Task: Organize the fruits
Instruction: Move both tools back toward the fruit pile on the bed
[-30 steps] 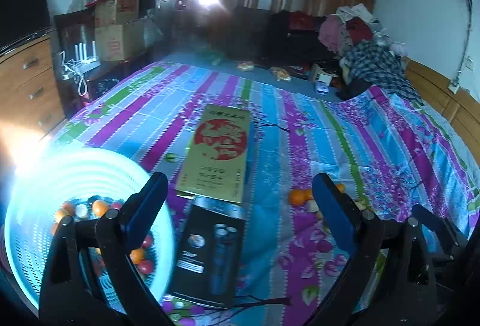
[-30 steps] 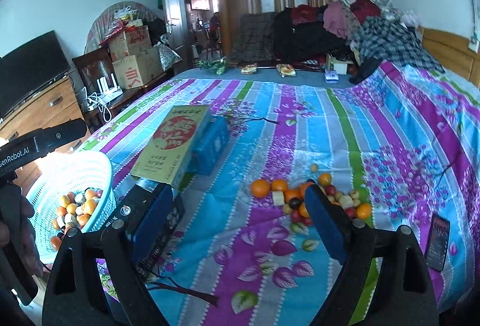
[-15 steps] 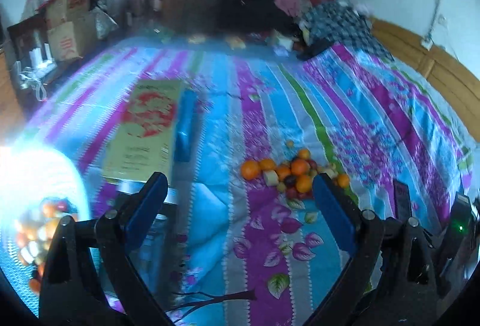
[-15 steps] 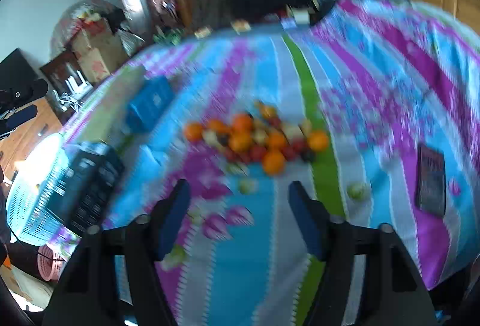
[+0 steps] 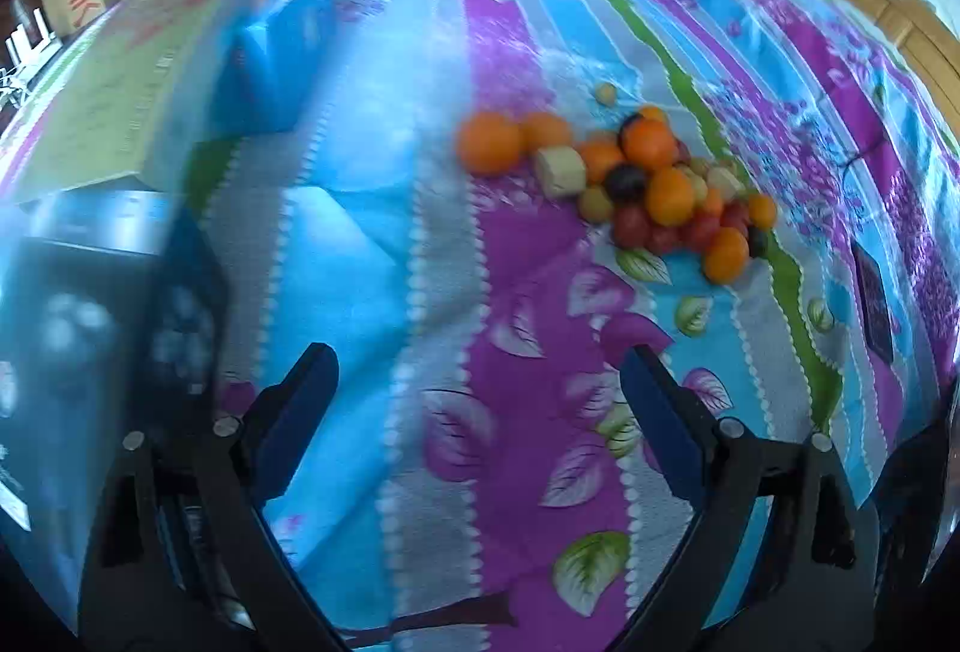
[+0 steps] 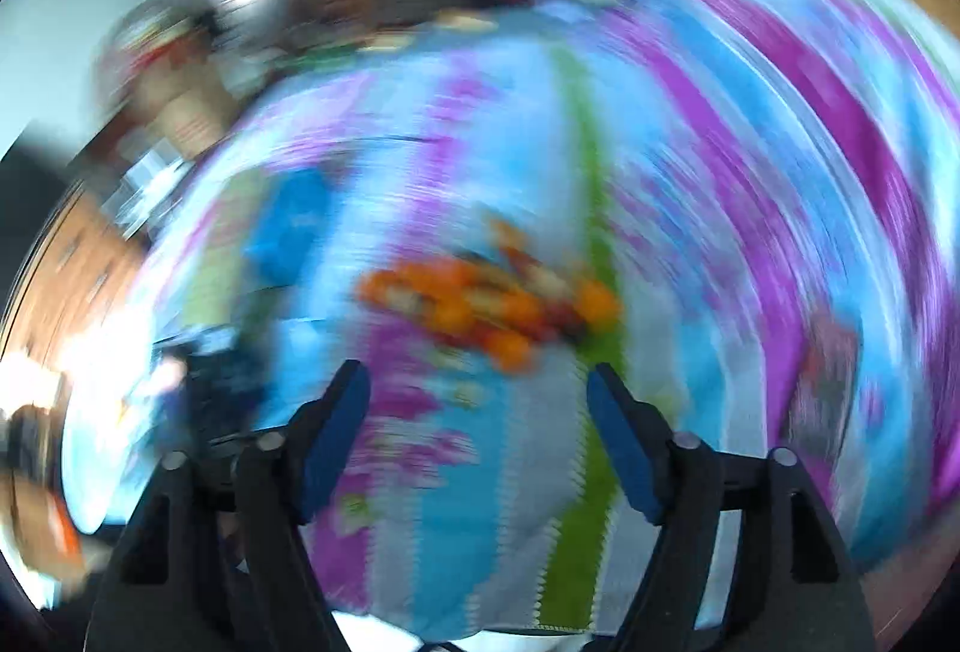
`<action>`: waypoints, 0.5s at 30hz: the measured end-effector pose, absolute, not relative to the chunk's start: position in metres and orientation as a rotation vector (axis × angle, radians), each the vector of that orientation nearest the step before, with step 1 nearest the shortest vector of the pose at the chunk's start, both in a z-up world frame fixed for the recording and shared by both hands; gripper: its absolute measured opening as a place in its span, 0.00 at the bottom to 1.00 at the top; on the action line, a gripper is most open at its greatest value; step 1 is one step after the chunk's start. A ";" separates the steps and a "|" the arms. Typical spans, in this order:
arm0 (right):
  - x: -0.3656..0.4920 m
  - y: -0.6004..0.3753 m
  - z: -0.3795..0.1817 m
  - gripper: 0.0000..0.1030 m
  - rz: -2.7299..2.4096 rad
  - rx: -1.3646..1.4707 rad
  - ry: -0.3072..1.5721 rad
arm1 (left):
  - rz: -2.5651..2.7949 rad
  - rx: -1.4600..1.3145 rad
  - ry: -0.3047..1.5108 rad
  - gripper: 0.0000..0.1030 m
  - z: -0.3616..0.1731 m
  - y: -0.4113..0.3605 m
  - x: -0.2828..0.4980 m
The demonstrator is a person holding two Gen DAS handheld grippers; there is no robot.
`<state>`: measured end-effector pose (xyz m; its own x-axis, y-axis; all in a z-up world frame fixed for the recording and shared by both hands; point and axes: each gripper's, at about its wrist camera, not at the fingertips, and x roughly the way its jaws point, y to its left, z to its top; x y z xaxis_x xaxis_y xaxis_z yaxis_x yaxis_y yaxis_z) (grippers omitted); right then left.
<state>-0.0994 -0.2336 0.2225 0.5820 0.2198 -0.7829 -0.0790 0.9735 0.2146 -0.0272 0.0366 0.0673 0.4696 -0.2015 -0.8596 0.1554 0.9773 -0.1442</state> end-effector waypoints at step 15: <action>-0.245 0.045 0.410 0.90 0.539 -1.049 0.510 | -0.196 -0.169 1.020 0.93 0.088 0.074 -0.049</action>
<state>-0.2453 0.0446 0.4096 0.7607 0.1694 -0.6266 -0.6349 0.3949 -0.6640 -0.0489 0.0739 0.0875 0.5083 -0.2407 -0.8269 0.0832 0.9694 -0.2310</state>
